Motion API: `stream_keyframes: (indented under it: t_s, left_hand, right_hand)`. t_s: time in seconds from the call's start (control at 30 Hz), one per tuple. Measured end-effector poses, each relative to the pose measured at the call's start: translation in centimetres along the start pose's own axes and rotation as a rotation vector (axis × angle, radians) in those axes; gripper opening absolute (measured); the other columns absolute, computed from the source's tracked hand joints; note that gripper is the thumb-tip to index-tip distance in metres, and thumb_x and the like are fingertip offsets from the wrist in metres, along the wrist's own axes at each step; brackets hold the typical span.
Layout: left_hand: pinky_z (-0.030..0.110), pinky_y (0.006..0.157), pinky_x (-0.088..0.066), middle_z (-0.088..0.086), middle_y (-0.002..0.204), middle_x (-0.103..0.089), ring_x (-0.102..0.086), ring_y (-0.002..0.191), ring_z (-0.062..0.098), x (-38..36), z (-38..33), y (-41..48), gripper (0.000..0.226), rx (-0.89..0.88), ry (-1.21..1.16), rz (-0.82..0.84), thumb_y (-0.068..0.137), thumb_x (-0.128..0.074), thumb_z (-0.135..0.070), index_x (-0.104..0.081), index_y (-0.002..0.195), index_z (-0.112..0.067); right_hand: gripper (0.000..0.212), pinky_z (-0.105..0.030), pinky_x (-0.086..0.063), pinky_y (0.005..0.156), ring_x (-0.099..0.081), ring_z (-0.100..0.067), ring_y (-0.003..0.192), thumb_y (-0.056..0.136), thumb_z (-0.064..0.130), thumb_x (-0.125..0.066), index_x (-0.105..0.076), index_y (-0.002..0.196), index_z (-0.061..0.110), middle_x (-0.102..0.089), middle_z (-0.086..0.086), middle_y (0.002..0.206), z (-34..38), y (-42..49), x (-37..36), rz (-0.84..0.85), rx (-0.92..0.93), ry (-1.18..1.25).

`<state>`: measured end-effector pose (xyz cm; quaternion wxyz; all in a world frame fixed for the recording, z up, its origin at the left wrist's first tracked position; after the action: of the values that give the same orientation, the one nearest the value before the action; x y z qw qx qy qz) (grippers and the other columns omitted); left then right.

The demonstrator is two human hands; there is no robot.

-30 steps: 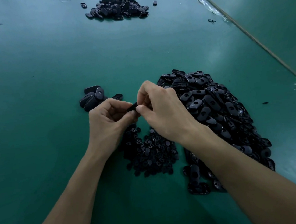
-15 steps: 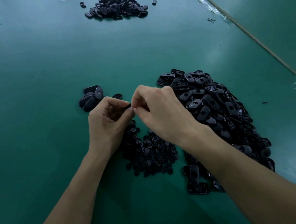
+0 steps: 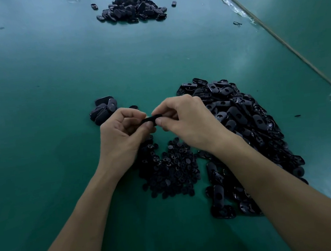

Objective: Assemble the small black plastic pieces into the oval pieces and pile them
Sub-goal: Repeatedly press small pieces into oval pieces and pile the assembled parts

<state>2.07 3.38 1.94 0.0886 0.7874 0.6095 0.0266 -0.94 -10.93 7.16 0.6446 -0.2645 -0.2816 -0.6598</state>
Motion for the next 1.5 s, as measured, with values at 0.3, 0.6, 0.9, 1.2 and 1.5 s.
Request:
stream_keyframes:
  t_s: [0.3, 0.6, 0.9, 1.2, 1.5]
  left_hand:
    - [0.015, 0.063, -0.055, -0.007, 0.074, -0.076, -0.072, 0.067, 0.004, -0.4, 0.0, -0.1, 0.018, 0.030, -0.086, 0.008, 0.071, -0.076, -0.011, -0.066, 0.087, -0.012]
    - [0.016, 0.063, -0.056, -0.005, 0.073, -0.076, -0.072, 0.065, 0.007, -0.1, 0.2, -0.1, 0.017, 0.031, -0.075, -0.002, 0.071, -0.078, -0.013, -0.069, 0.086, -0.015]
    - [0.020, 0.060, -0.057, -0.001, 0.071, -0.076, -0.074, 0.064, 0.014, 0.6, 0.3, 0.0, 0.019, 0.005, 0.014, -0.077, 0.077, -0.081, -0.002, -0.070, 0.083, -0.016]
    - [0.020, 0.060, -0.056, -0.015, 0.074, -0.074, -0.072, 0.063, 0.010, 5.1, -0.6, 0.4, 0.016, -0.101, 0.245, -0.399, 0.088, -0.076, -0.015, -0.069, 0.088, -0.029]
    - [0.023, 0.066, -0.061, -0.015, 0.079, -0.074, -0.074, 0.067, 0.010, 6.5, 1.6, 1.4, 0.016, 0.041, 0.317, -0.432, 0.089, -0.075, -0.012, -0.070, 0.090, -0.028]
  right_hand:
    - [0.008, -0.013, -0.054, 0.070, -0.067, 0.003, 0.072, 0.084, 0.015, -0.074, -0.078, 0.089, 0.017, -0.072, 0.013, 0.074, -0.2, -0.2, 0.5, -0.085, 0.031, 0.043]
    - [0.009, -0.008, -0.051, 0.067, -0.066, 0.006, 0.072, 0.084, 0.014, -0.073, -0.078, 0.091, 0.017, -0.070, 0.016, 0.073, -0.2, -0.1, 0.4, -0.084, 0.020, 0.052]
    - [0.019, -0.010, -0.053, 0.078, -0.067, 0.004, 0.078, 0.093, 0.013, -0.065, -0.077, 0.108, 0.018, -0.066, 0.019, 0.078, 0.0, 0.2, 0.1, -0.006, 0.016, -0.004]
    - [0.040, -0.041, -0.037, 0.103, -0.040, -0.028, 0.124, 0.100, 0.027, -0.053, -0.053, 0.140, 0.021, -0.046, -0.008, 0.132, -3.4, -0.2, -0.8, 0.028, -0.151, -0.651]
    - [0.035, -0.041, -0.051, 0.093, -0.058, -0.028, 0.106, 0.098, 0.004, -0.054, -0.064, 0.128, 0.021, -0.055, -0.007, 0.125, -3.9, -0.2, -0.2, -0.058, -0.156, -0.554]
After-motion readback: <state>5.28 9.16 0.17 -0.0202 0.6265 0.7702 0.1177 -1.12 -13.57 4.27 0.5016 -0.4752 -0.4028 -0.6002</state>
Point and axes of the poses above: each hand's wrist, its own y-axis towards the middle knuckle, its own x-axis out of the back of the hand, z = x × y, the point moved 8 cm from there along y, towards the middle knuckle
